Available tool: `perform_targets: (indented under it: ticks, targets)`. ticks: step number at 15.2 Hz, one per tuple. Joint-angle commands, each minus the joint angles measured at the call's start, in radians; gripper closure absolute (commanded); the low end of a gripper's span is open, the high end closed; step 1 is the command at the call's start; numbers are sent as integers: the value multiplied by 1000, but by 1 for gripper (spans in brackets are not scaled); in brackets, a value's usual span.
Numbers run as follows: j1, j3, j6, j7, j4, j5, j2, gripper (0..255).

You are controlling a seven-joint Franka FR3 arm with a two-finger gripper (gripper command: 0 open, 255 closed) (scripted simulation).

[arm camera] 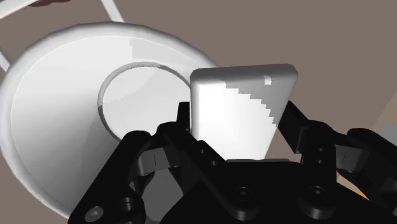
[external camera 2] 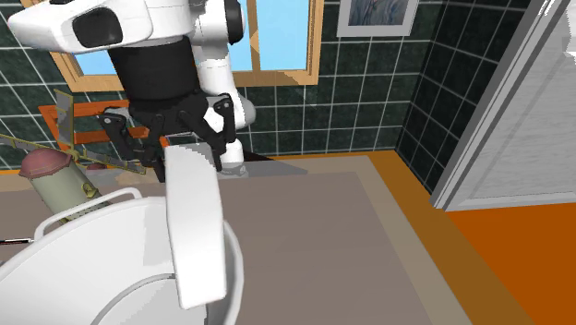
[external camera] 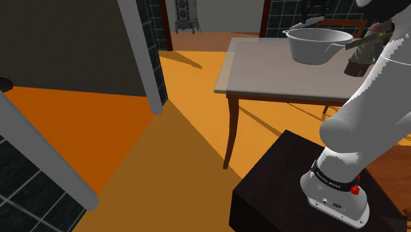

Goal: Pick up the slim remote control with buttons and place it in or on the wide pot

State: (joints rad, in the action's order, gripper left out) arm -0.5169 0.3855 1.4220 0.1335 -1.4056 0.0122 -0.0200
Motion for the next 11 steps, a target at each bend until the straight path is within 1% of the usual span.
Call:
perform_targets:
  ticks: [1, 4, 7, 11]
  targets:
    - [-30, 28, -15, 57, 62, 20, -51, 255]
    - [-88, 66, -44, 140, 170, 63, -141, 255]
    - [-169, 97, -90, 224, 319, 121, -256, 255]
    - [-148, 92, -13, 216, 202, 98, -212, 255]
